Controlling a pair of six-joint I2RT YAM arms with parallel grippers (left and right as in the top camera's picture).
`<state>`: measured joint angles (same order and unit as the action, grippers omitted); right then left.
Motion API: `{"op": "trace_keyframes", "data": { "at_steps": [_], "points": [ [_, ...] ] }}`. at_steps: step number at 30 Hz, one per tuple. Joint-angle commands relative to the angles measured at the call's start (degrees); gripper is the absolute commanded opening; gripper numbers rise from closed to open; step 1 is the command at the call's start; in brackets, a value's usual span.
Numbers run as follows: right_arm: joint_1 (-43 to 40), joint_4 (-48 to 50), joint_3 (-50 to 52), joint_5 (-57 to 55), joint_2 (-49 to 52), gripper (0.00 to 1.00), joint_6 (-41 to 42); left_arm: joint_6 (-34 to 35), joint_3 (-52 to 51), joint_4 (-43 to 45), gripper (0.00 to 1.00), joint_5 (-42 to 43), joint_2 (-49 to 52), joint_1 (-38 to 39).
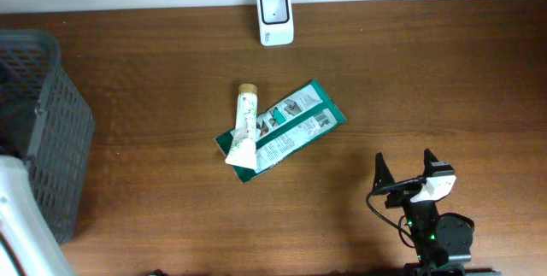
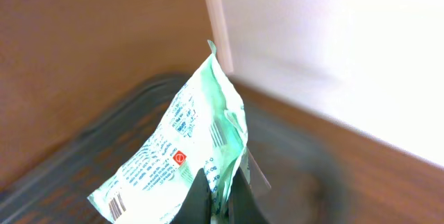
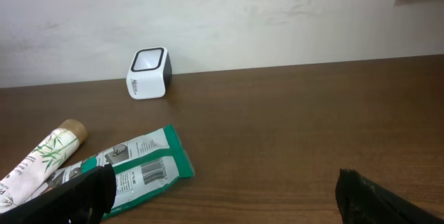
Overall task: Scan the item barcode
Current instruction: 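Reach into the basket and grasp the light green pouch with the left gripper, then set the light green pouch beside the white tube and release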
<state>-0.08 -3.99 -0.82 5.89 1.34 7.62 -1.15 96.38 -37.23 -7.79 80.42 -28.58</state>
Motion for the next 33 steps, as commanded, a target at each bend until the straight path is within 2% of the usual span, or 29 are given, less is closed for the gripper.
{"op": "trace_keyframes", "data": {
  "at_steps": [1,6,10,12,14,16,21,24,27,30,31,32,33],
  "points": [
    [-0.33,-0.02,0.5,-0.09,-0.24,0.98,0.33,3.52,0.59,-2.69,0.0,7.21,-2.25,10.58],
    [-0.33,-0.02,0.5,-0.09,-0.24,0.98,0.31,6.54,0.31,-12.0,0.0,7.19,2.19,32.5],
    [-0.33,-0.02,0.5,-0.09,-0.24,0.98,0.33,11.45,0.31,-17.29,0.0,6.56,11.26,41.99],
    [-0.33,-0.02,0.5,-0.09,-0.24,0.98,0.33,15.78,0.31,-19.21,0.0,6.56,15.96,43.19],
    [-0.33,-0.02,0.5,-0.09,-0.24,0.98,0.31,25.38,0.31,-22.12,0.0,6.54,21.62,43.43],
    [-0.33,-0.02,0.5,-0.09,-0.24,0.98,0.31,29.77,0.31,-23.02,0.0,6.56,25.86,43.47],
    [-0.33,-0.02,0.5,-0.09,-0.24,0.98,0.33,34.91,0.28,-23.67,0.0,6.56,35.87,43.5],
    [-0.33,-0.02,0.5,-0.09,-0.24,0.99,0.31,41.77,0.28,-23.93,0.0,6.54,40.79,43.5],
    [-0.33,-0.02,0.5,-0.09,-0.24,0.98,0.33,48.46,0.28,-23.82,0.0,6.54,42.93,43.5],
    [-0.33,-0.02,0.5,-0.09,-0.24,0.98,0.31,49.96,0.28,-22.47,0.0,6.54,43.01,43.5],
    [-0.33,-0.02,0.5,-0.09,-0.24,0.98,0.31,49.96,0.28,-21.73,0.3,6.56,43.01,43.5],
    [-0.33,-0.02,0.5,-0.09,-0.24,0.98,0.31,49.86,0.28,-21.29,0.88,6.54,43.01,43.47],
    [-0.33,-0.02,0.5,-0.09,-0.24,0.98,0.31,49.4,0.31,-20.55,0.99,6.58,43.01,43.47]
  ]
}}
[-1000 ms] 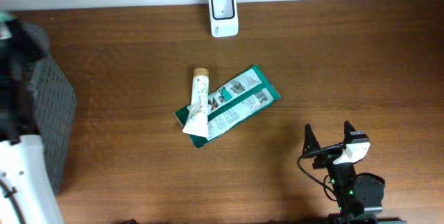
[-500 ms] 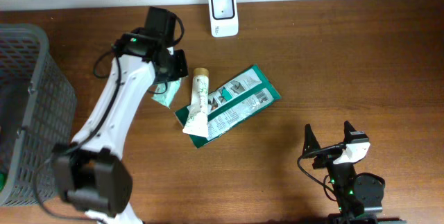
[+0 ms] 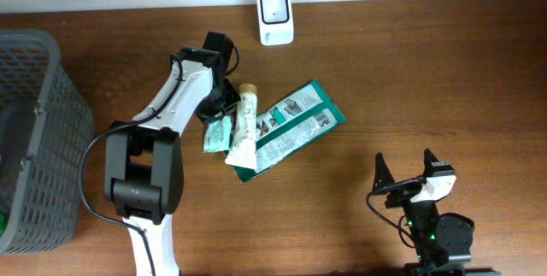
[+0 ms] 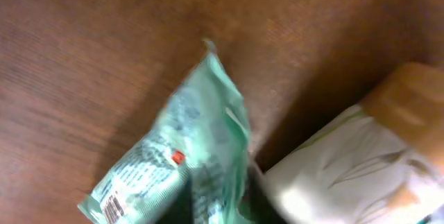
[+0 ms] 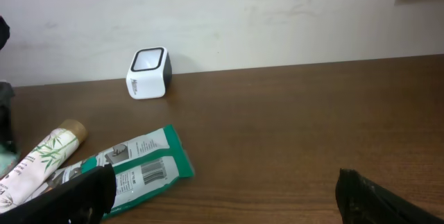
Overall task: Scan the item barcode
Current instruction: 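Set the light green pouch beside the white tube and release, then reach into the basket and grasp the orange Kleenex pack with the left gripper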
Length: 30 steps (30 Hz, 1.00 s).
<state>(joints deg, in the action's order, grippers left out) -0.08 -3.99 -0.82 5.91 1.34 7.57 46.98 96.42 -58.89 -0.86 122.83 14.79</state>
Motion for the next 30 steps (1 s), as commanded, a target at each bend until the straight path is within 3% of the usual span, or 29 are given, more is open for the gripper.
{"op": "trace_keyframes", "data": {
  "at_steps": [1,4,7,9,11,14,16,21,26,30],
  "points": [
    [-0.33,-0.02,0.5,-0.11,-0.24,0.99,0.35,-0.2,0.44,1.46,0.99,-0.37,0.59,0.11],
    [-0.33,-0.02,0.5,-0.11,-0.24,0.98,0.35,-7.37,7.23,-2.14,0.99,-1.2,-0.39,-0.07],
    [-0.33,-0.02,0.5,-0.11,-0.24,0.98,0.35,-10.95,21.68,-11.56,0.99,-9.86,-3.82,-0.33],
    [-0.33,-0.02,0.5,-0.11,-0.24,0.98,0.37,-23.98,34.91,-15.23,0.99,-11.23,-7.3,-0.33],
    [-0.33,-0.02,0.5,-0.11,-0.24,0.98,0.35,-31.36,42.4,-16.59,0.99,-11.23,-9.81,-0.96],
    [-0.33,-0.02,0.5,-0.11,-0.24,0.98,0.35,-30.36,50.03,-23.43,0.99,-13.55,-14.01,-6.47],
    [-0.33,-0.02,0.5,-0.11,-0.24,0.98,0.37,-25.55,50.42,-28.06,0.99,-17.49,-17.25,-15.87],
    [-0.33,-0.02,0.5,-0.11,-0.24,0.98,0.35,-19.85,47.39,-33.07,0.99,-16.7,-17.51,-40.39],
    [-0.33,-0.02,0.5,-0.11,-0.24,0.98,0.37,-16.61,36.46,-30.88,0.99,-16.5,-17.51,-52.59],
    [-0.33,-0.02,0.5,-0.11,-0.24,0.99,0.37,-20.33,22.82,-18.75,1.0,-16.28,-17.51,-58.12]
  ]
}}
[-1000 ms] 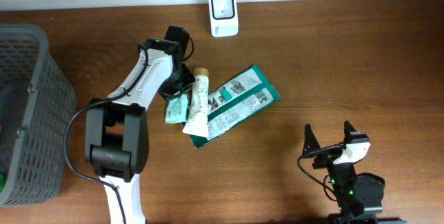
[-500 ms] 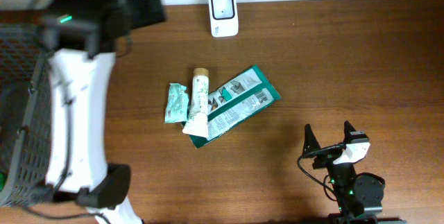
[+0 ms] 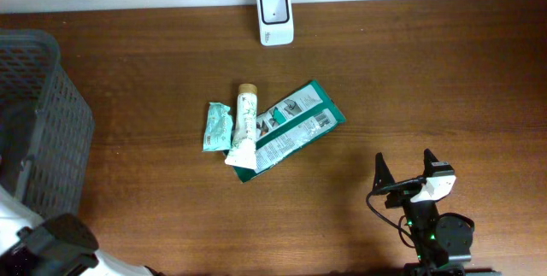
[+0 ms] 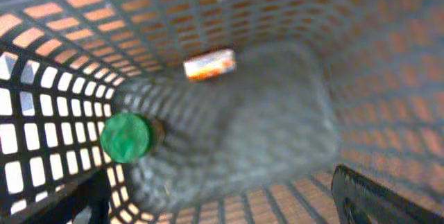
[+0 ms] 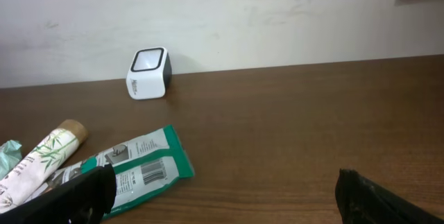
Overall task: Scan the item barcode
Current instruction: 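Reach into the basket and grasp the orange Kleenex pack with the left gripper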
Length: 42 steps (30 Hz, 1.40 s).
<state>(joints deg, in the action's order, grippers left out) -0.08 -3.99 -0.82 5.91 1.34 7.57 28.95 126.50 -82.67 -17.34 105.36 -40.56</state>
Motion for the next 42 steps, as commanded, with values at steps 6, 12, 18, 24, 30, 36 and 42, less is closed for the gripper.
{"op": "trace_keyframes", "data": {
  "at_steps": [6,12,18,24,30,36,42],
  "points": [
    [-0.33,-0.02,0.5,-0.11,-0.24,0.98,0.35,-15.58,-28.61,24.06,1.0,2.12,-0.04,-7.28],
    [-0.33,-0.02,0.5,-0.11,-0.24,0.98,0.35,-38.1,-40.81,47.41,0.87,2.16,0.07,-8.79],
    [-0.33,-0.02,0.5,-0.11,-0.24,0.98,0.37,-48.17,-44.85,53.09,0.86,3.67,3.67,-8.81],
    [-0.33,-0.02,0.5,-0.11,-0.24,0.98,0.35,-48.83,-44.85,55.98,0.73,4.68,8.15,-8.74],
    [-0.33,-0.02,0.5,-0.11,-0.24,0.98,0.35,-51.36,-44.85,59.8,0.68,4.55,12.2,-8.79],
    [-0.33,-0.02,0.5,-0.11,-0.24,0.98,0.35,-51.34,-44.85,61.44,0.15,4.5,12.59,-8.7],
    [-0.33,-0.02,0.5,-0.11,-0.24,0.98,0.35,-49.09,-42.23,61.16,0.0,6.71,7.13,-6.32]
  ]
}}
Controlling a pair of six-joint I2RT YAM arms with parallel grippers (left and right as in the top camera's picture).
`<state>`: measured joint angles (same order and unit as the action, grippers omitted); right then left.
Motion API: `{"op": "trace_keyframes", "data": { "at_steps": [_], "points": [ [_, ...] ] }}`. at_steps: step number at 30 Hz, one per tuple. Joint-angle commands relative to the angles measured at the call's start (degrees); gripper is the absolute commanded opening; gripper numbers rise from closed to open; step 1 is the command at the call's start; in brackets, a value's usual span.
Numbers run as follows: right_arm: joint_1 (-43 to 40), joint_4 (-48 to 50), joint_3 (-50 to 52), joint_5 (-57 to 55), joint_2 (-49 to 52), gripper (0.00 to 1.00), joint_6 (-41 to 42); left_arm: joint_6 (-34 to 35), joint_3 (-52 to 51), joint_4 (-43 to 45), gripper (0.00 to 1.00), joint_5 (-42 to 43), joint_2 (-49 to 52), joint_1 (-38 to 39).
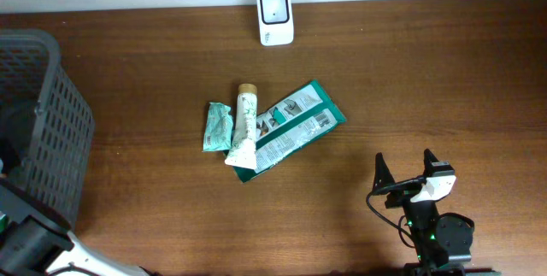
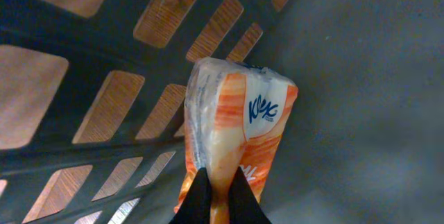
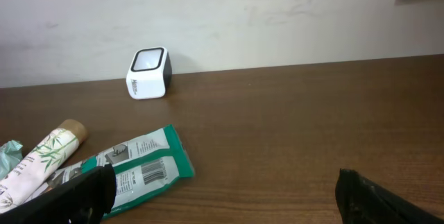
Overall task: Scan the item barcode
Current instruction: 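Reach into the basket and grasp the orange Kleenex pack with the left gripper, then carry the orange pack right of the green packet and release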
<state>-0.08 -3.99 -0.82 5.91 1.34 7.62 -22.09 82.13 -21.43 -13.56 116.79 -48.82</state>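
Observation:
Inside the grey mesh basket (image 2: 90, 57), my left gripper (image 2: 220, 191) is shut on the lower end of an orange and white tissue pack (image 2: 239, 123). The pack lies against the basket wall. The white barcode scanner (image 1: 275, 17) stands at the table's far edge. My right gripper (image 3: 222, 196) is open and empty near the front right of the table (image 1: 413, 182), far from the items and from the scanner (image 3: 148, 73).
A pale green packet (image 1: 217, 127), a bamboo-print tube (image 1: 246, 126) and a flat green pack (image 1: 291, 124) lie together mid-table. The basket (image 1: 43, 122) stands at the left edge, with my left arm (image 1: 26, 246) by its front corner.
My left gripper was open above the basket floor, where the orange pack and a green-capped bottle lay. It is now low in the basket and shut on the orange pack.
My left gripper first held the pale green packet above the basket. Then it held the packet at the table beside the tube. After that the packet lay there alone and the gripper was open over the basket. Now it grips the orange pack. The right arm stayed still.

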Motion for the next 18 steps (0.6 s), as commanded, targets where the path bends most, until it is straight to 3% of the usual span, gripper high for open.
{"op": "trace_keyframes", "data": {
  "at_steps": [1,4,9,11,15,18],
  "points": [
    [-0.33,-0.02,0.5,-0.11,-0.24,0.98,0.31,2.14,2.73,-0.07,0.0,4.39,-5.79,2.4],
    [-0.33,-0.02,0.5,-0.11,-0.24,0.98,0.31,7.48,5.97,-0.04,0.0,7.82,-14.23,5.2],
    [-0.33,-0.02,0.5,-0.11,-0.24,0.98,0.31,9.07,6.64,0.98,0.0,8.87,-29.68,12.98],
    [-0.33,-0.02,0.5,-0.11,-0.24,0.98,0.31,16.24,6.64,-0.39,0.0,9.01,-36.26,18.91],
    [-0.33,-0.02,0.5,-0.11,-0.24,0.98,0.31,23.63,6.64,-6.84,0.0,17.68,-40.09,31.76],
    [-0.33,-0.02,0.5,-0.11,-0.24,0.98,0.31,26.01,6.62,-11.82,0.0,18.75,-37.22,42.66]
  ]
}}
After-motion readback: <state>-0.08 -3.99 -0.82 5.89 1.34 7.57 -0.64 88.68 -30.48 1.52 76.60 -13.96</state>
